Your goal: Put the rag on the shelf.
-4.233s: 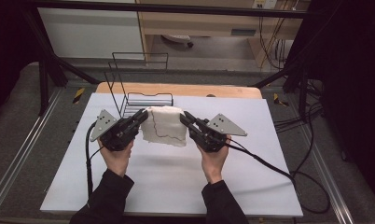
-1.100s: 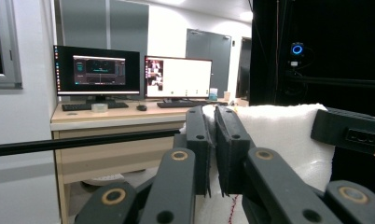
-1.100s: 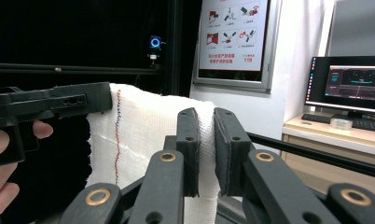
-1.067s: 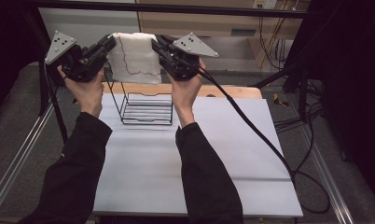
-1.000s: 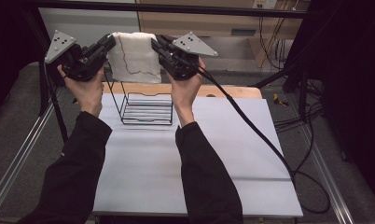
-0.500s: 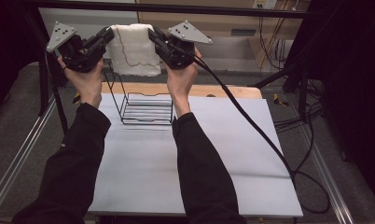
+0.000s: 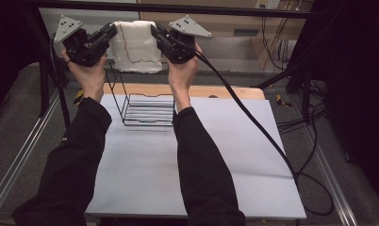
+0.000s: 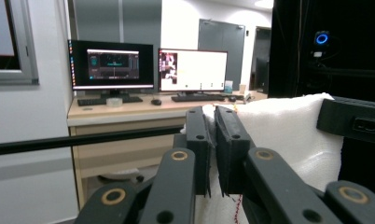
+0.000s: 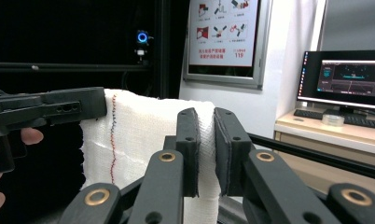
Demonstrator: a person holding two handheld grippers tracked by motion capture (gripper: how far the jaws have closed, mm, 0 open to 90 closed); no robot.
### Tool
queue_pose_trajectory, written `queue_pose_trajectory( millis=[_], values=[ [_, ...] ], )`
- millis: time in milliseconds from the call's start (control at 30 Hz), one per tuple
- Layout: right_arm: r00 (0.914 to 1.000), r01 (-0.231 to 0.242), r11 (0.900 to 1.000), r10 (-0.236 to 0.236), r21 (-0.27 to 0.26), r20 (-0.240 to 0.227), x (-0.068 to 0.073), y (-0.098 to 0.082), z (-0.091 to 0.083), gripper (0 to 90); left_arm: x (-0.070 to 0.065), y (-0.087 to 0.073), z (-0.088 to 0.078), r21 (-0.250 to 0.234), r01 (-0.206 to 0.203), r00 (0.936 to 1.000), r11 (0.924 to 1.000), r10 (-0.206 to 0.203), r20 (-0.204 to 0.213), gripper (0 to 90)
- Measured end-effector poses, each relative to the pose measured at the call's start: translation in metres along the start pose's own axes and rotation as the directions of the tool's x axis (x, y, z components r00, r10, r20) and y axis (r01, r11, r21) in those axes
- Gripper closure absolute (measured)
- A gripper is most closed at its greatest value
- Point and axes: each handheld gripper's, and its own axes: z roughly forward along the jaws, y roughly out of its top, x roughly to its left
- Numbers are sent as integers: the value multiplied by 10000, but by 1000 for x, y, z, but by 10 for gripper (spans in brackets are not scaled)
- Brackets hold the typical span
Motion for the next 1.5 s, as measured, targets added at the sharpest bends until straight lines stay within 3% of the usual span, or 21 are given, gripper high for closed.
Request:
queue_pose_trajectory(
  millis=[367,633,933,1200,1500],
  values=[
    [9999,-108,9995,106,293,56,-9,-7,12,810,5,-5,13,387,-241,9995,9990,249,-193,843],
    [9999,-128,9989,124,462,73,-13,-9,15,809,7,-8,17,440,-117,9999,9990,122,-121,844],
    [9999,-140,9981,138,593,42,-12,-13,16,808,8,-14,16,493,-136,9999,9987,139,-41,843],
    [10000,-91,9976,91,693,4,-13,-18,14,808,6,-18,18,769,-464,9989,9960,471,-83,843],
    [9997,-211,9955,223,929,-120,-11,-30,11,808,8,-32,10,851,-402,9992,9956,400,42,844]
  ],
)
